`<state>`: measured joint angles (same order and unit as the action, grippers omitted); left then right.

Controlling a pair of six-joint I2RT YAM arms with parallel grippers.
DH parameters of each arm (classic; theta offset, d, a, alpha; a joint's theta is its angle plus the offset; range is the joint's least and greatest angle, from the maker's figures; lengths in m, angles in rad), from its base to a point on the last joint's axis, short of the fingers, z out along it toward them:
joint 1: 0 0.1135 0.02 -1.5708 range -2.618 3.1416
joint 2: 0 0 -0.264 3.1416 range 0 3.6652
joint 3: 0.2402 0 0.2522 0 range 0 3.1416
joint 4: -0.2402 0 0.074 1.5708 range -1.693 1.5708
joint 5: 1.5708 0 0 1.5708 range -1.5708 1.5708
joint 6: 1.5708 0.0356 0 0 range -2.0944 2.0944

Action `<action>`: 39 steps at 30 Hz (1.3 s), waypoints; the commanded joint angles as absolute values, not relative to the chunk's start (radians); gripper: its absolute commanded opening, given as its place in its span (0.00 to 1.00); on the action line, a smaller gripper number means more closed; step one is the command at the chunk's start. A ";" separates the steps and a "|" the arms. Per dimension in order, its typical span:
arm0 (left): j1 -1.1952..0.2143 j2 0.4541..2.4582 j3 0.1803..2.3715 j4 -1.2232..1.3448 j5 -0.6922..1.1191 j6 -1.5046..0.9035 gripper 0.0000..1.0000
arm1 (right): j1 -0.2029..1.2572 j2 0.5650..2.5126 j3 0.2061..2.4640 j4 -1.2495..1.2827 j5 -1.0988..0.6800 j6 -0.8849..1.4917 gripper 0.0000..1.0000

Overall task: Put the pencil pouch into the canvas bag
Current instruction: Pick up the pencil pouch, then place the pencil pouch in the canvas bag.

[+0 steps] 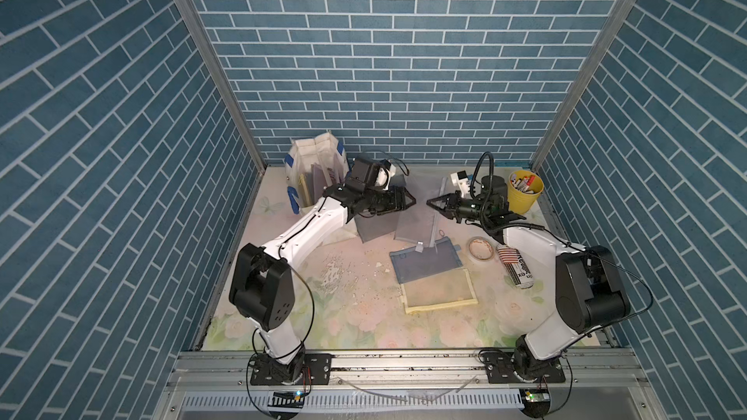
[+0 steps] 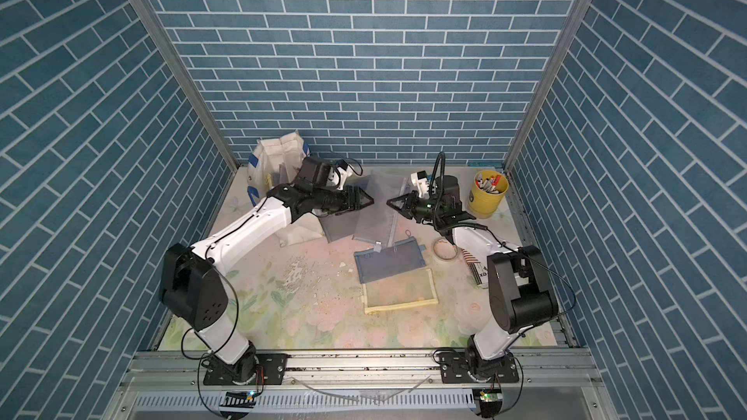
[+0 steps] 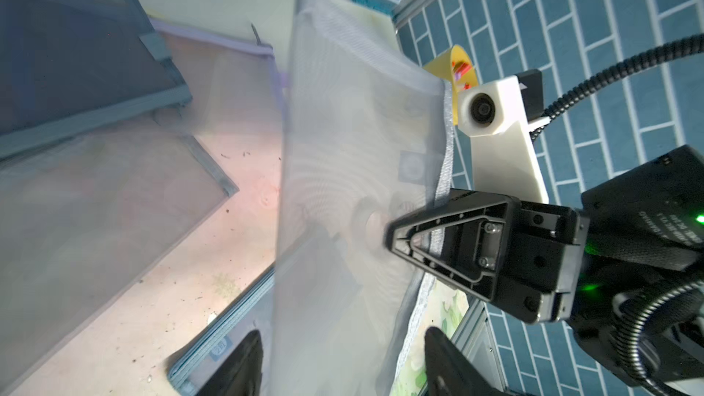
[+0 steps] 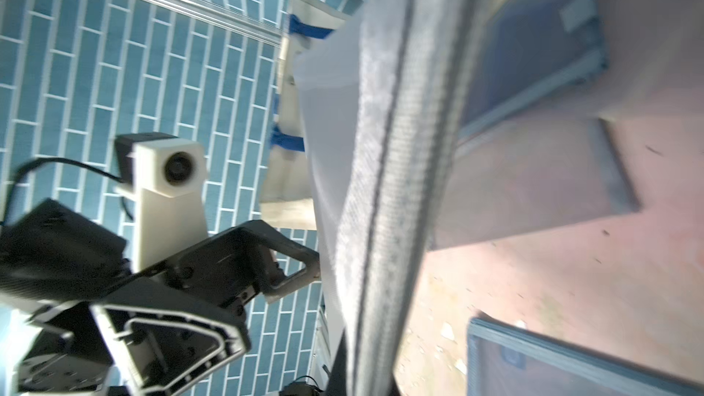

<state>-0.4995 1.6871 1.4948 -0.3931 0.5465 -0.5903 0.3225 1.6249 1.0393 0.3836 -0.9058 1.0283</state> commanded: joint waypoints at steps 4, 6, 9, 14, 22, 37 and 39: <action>-0.465 1.622 1.588 -0.467 0.592 -0.515 0.72 | 0.328 1.640 1.210 0.699 -1.007 1.285 0.00; -0.466 1.607 1.595 -0.454 0.590 -0.512 0.72 | 0.338 1.656 1.257 0.719 -1.032 1.320 0.00; -0.465 1.601 1.592 -0.399 0.617 -0.538 0.72 | 0.358 1.670 1.305 0.705 -1.057 1.327 0.00; -0.470 1.587 1.570 -0.286 0.662 -0.589 0.50 | 0.374 1.682 1.319 0.666 -1.052 1.313 0.00; -0.449 1.541 1.598 -0.338 0.662 -0.552 0.00 | 0.379 1.634 1.358 0.257 -1.018 1.068 0.29; -0.130 1.715 2.211 -1.100 0.168 -0.420 0.00 | 0.379 1.619 1.546 -0.397 -0.874 0.675 0.77; -0.118 1.769 2.282 -1.111 0.119 -0.424 0.00 | 0.379 1.626 1.559 -0.428 -0.851 0.665 0.77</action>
<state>-0.1341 1.6855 2.2318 -0.9810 0.2344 -0.4492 0.3771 1.6352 1.5085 -0.3321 -0.8951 0.7345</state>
